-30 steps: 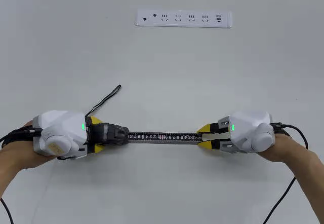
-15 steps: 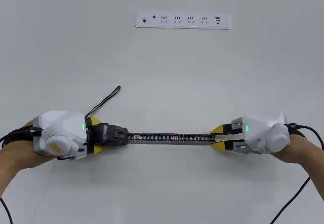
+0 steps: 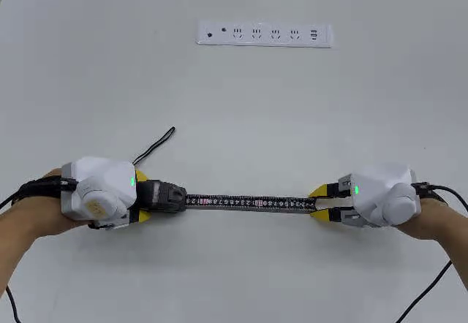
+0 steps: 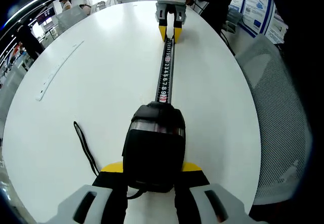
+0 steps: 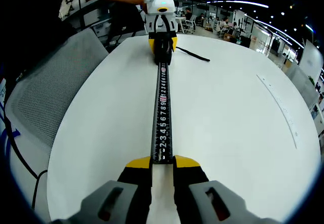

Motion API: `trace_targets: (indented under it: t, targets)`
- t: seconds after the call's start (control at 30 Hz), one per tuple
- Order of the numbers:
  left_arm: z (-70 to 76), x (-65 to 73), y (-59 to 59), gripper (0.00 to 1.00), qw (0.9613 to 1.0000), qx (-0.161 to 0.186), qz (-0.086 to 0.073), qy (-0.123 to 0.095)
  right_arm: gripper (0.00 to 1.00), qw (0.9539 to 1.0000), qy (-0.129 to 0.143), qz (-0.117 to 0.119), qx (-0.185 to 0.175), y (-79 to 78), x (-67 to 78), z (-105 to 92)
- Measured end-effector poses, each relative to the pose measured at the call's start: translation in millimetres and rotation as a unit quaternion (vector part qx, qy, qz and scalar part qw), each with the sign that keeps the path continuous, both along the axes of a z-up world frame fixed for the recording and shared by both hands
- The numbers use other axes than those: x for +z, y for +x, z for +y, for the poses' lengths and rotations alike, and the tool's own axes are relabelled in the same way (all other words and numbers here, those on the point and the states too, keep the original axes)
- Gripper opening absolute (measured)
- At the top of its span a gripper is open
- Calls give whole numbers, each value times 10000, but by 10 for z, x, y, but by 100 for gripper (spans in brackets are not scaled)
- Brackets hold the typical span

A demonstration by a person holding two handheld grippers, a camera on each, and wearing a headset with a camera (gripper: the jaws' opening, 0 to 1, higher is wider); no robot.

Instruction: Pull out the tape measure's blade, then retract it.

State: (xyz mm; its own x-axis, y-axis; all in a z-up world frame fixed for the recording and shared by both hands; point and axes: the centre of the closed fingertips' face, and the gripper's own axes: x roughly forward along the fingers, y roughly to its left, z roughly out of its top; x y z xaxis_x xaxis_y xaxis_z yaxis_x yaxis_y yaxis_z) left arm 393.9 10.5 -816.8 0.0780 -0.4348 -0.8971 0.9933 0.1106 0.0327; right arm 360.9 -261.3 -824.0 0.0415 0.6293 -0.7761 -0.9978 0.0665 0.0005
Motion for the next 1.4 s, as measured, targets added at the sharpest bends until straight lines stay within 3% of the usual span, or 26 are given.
trace_targets:
  t: [0.4, 0.73, 0.87, 0.93, 1.03, 1.13, 1.2, 1.4]
  targets:
    - [10, -11, 12, 34, 9999, -28, -150, 23, 20, 9996, -113, -140, -211, 1, 3, -104]
    - [26, 60, 26, 39, 9993, 227, -196, -227, 34, 9981, -1, -230, -568, 19, 53, -137]
    - [20, 151, -14, 45, 9968, 567, -161, -538, 44, 9965, 89, -232, -797, -12, 111, -161]
    - [-12, 220, -24, 49, 9932, 802, -172, -829, 49, 9944, 104, -246, -1023, -13, 129, -185]
    - [-15, 272, -39, 54, 9904, 916, -235, -1005, 62, 9910, 152, -200, -1313, -19, 139, -197]
    - [-44, 334, -68, 57, 9862, 1062, -230, -1250, 65, 9903, 244, -199, -1351, -71, 161, -195]
    - [-56, 366, -72, 62, 9827, 1197, -248, -1392, 70, 9867, 368, -136, -1579, -82, 193, -180]
    - [-55, 374, -70, 75, 9817, 1234, -271, -1423, 86, 9861, 413, -135, -1602, -89, 205, -173]
